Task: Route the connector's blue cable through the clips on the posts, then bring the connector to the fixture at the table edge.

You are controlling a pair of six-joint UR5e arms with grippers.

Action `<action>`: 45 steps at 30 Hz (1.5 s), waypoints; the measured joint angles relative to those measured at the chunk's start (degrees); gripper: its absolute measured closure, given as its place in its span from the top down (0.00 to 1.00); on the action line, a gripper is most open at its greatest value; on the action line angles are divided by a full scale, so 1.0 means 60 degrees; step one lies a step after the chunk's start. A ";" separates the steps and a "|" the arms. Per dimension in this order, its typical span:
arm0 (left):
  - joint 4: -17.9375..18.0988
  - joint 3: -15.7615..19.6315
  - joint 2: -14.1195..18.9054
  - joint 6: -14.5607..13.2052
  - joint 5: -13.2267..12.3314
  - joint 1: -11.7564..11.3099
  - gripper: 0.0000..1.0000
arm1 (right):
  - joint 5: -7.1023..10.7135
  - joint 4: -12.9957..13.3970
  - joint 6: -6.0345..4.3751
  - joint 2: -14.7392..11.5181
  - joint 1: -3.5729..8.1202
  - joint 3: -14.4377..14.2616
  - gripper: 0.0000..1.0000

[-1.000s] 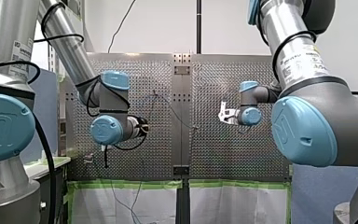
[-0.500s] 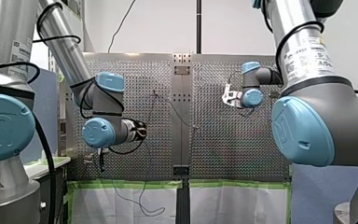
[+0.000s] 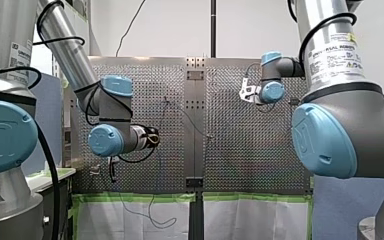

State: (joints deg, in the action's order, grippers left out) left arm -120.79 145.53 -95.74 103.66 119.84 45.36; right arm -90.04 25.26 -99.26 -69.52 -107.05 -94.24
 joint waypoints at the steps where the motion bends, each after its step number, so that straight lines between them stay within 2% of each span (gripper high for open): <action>1: 0.0025 0.0000 0.0001 0.0009 0.0000 -0.0004 1.00 | -0.0056 0.0064 0.0006 -0.0070 0.0010 -0.0031 0.00; 4: 0.0073 0.0000 0.0002 0.0027 0.0000 -0.0019 1.00 | -0.0207 0.0271 0.0073 -0.0318 0.0045 -0.0116 0.00; 9: 0.0145 0.0000 0.0001 0.0035 -0.0001 -0.0051 1.00 | -0.0271 0.0400 0.0163 -0.0552 0.0113 -0.0182 0.00; 12: 0.0169 0.0000 0.0003 0.0037 -0.0001 -0.0069 1.00 | -0.0293 0.0486 0.0230 -0.0431 0.0156 -0.0192 0.00; 15: 0.0176 0.0000 0.0001 0.0038 -0.0002 -0.0088 1.00 | -0.0348 0.0588 0.0369 -0.0224 0.0224 -0.0216 0.00; 19: 0.0178 0.0000 0.0001 0.0038 -0.0002 -0.0123 1.00 | -0.0335 0.0799 0.0485 0.0041 0.0366 -0.0252 0.00; 23: 0.0179 -0.0008 0.0000 0.0038 -0.0004 -0.0165 1.00 | -0.0276 0.1102 0.0669 0.0388 0.0674 -0.0263 0.00; 28: 0.0177 -0.0029 0.0000 0.0021 -0.0005 -0.0220 1.00 | -0.0159 0.1210 0.1001 0.0837 0.1117 -0.0268 0.00; 31: 0.0167 -0.0036 0.0000 0.0002 -0.0003 -0.0257 1.00 | -0.0071 0.1263 0.1115 0.1003 0.1340 -0.0268 0.00; 36: 0.0128 -0.0057 0.0000 -0.0017 -0.0013 -0.0319 1.00 | 0.0042 0.1306 0.1266 0.1085 0.1744 -0.0266 0.00; 40: 0.0111 -0.0097 0.0000 -0.0036 -0.0016 -0.0375 1.00 | 0.0182 0.1367 0.1495 0.1088 0.2049 -0.0250 0.00; 45: 0.0033 -0.0170 0.0000 -0.0093 -0.0016 -0.0446 1.00 | 0.0541 0.1288 0.1788 0.1089 0.2454 -0.0099 0.00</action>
State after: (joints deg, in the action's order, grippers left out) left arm -120.59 144.51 -95.74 103.10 119.75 42.68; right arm -86.79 32.99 -88.54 -62.99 -92.32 -94.84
